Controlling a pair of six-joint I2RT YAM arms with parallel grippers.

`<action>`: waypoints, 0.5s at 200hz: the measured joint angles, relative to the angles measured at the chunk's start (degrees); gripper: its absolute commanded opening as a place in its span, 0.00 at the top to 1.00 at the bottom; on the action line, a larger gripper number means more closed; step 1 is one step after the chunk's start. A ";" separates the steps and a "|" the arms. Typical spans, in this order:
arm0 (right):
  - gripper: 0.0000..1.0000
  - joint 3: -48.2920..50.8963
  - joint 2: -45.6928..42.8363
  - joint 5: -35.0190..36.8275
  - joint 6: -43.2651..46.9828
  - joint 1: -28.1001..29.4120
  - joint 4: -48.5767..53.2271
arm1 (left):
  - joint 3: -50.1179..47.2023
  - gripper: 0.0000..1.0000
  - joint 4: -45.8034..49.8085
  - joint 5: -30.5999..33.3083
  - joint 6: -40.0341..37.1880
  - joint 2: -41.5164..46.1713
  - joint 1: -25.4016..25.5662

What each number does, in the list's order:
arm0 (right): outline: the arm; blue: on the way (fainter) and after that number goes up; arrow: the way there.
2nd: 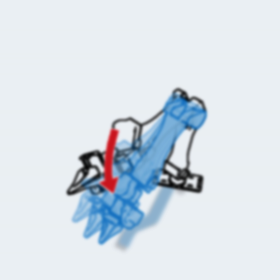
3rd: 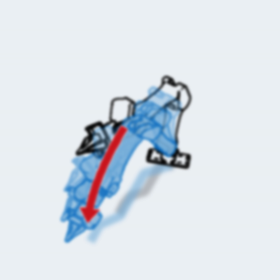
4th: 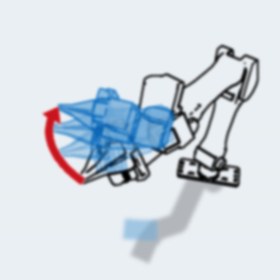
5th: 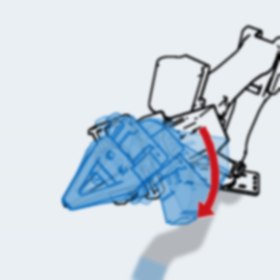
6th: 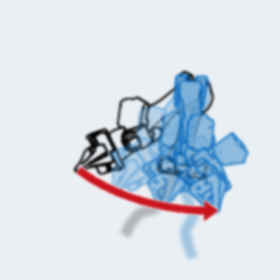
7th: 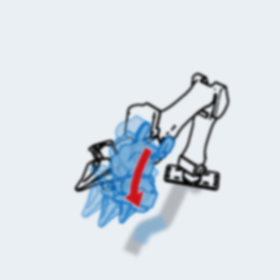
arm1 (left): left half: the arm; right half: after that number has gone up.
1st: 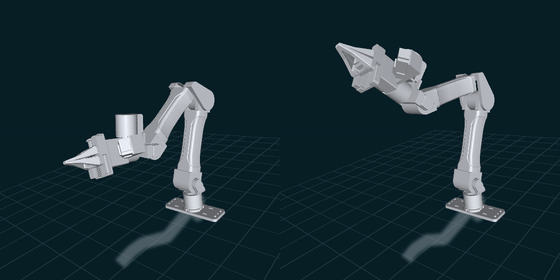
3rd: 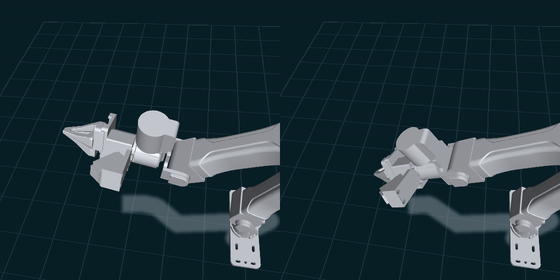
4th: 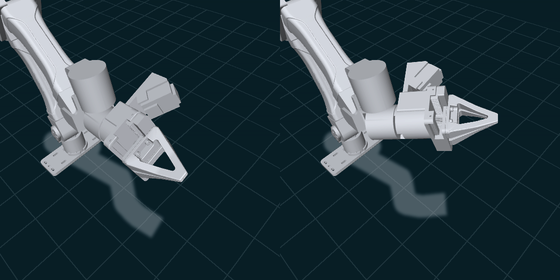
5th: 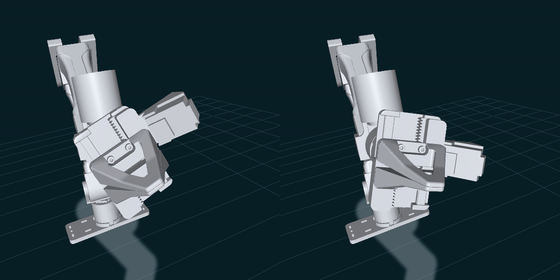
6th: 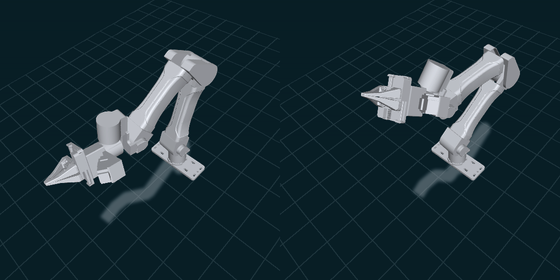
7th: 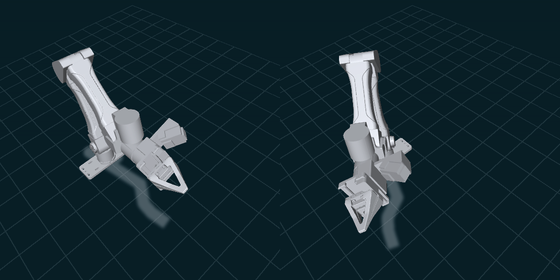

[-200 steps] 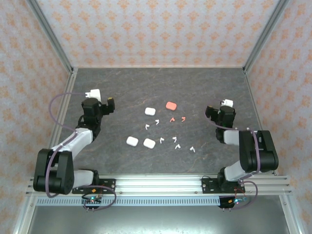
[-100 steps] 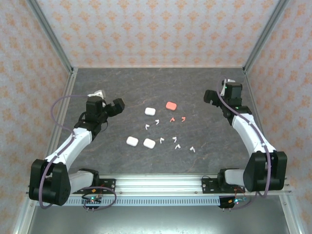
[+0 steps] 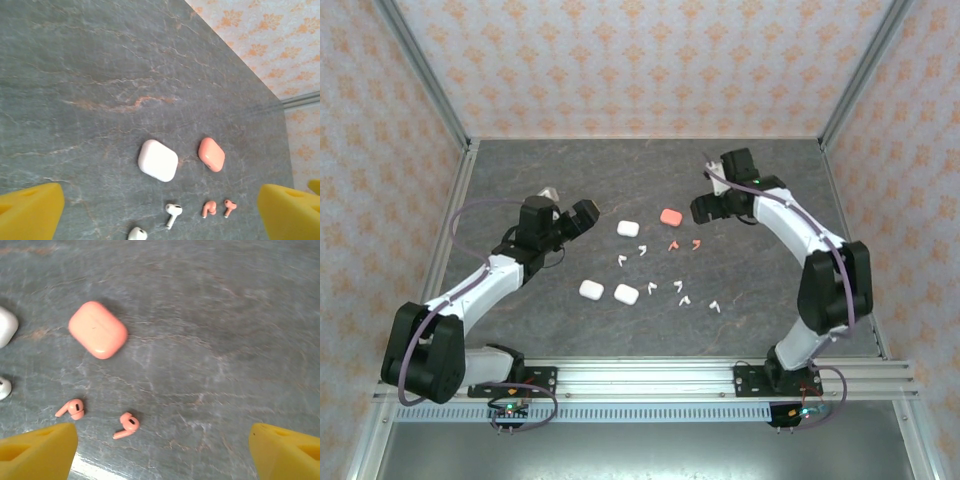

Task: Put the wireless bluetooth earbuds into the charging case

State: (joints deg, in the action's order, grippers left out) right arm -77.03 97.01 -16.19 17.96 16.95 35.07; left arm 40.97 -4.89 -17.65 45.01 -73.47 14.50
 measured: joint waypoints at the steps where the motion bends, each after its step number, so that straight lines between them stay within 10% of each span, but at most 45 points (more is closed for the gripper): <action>1: 0.11 -0.15 0.15 -0.02 0.15 0.09 0.07 | 0.13 0.01 0.02 0.04 0.04 -0.07 0.11; 100: 0.13 -24.50 25.20 -2.58 10.54 6.45 9.73 | 2.95 0.01 3.72 0.11 0.61 -0.94 0.59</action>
State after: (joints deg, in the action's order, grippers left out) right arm -101.54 122.21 -18.76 28.49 23.40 44.80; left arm 43.92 -1.17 -17.54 45.63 -74.41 15.09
